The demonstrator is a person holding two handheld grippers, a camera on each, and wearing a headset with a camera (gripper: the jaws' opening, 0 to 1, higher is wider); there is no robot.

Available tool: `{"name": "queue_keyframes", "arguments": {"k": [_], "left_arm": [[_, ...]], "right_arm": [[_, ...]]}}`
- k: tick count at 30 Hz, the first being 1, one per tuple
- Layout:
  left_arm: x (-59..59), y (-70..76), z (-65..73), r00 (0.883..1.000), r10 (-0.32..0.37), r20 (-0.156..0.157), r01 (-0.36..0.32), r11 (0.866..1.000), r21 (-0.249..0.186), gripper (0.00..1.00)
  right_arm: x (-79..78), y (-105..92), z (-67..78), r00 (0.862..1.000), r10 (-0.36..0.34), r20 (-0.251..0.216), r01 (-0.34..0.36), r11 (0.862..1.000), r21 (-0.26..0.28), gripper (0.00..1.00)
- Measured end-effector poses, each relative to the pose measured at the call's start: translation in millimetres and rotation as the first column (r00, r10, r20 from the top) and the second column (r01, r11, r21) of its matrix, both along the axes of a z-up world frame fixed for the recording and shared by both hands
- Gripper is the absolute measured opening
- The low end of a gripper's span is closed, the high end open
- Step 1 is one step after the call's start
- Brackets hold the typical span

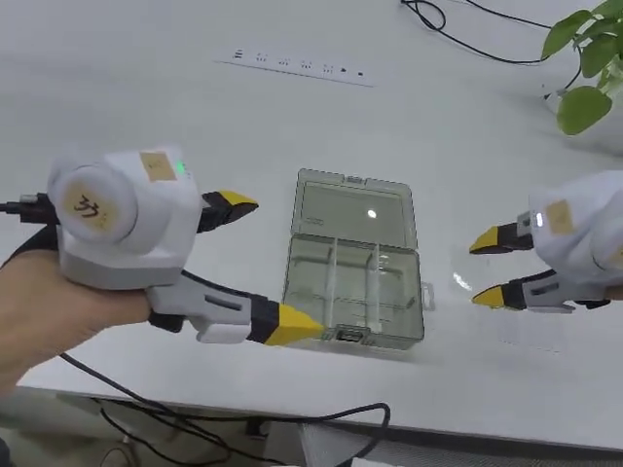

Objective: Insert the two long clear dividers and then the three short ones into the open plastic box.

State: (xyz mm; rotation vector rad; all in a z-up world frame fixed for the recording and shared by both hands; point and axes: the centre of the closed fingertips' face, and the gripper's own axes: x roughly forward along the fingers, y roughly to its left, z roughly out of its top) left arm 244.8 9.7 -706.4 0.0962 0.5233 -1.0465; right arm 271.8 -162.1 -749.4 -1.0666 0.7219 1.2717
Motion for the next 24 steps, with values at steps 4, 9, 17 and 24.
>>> {"name": "queue_keyframes", "arguments": {"k": [4, 9, 17, 24], "left_arm": [[0.8, -7.1, 3.7, 1.000, -0.001, -0.017, 0.000, 1.000, -0.016, 0.89], [2.6, -19.1, 10.6, 0.999, -0.001, -0.053, -0.002, 0.999, -0.054, 0.85], [6.1, -40.3, 26.7, 0.978, 0.045, -0.204, -0.084, 0.979, -0.187, 0.74], [6.2, -53.0, 37.6, 0.948, 0.040, -0.316, -0.134, 0.950, -0.283, 0.58]], "right_arm": [[-7.4, 13.0, 15.3, 0.999, 0.007, 0.034, -0.008, 1.000, 0.014, 0.33], [-11.5, 24.9, 29.0, 0.998, 0.008, 0.066, -0.010, 0.999, 0.037, 0.33], [-21.5, 46.1, 51.1, 0.993, 0.011, 0.122, -0.018, 0.998, 0.057, 0.33], [-26.5, 57.8, 65.7, 0.988, 0.015, 0.155, -0.025, 0.998, 0.063, 0.33]]}}
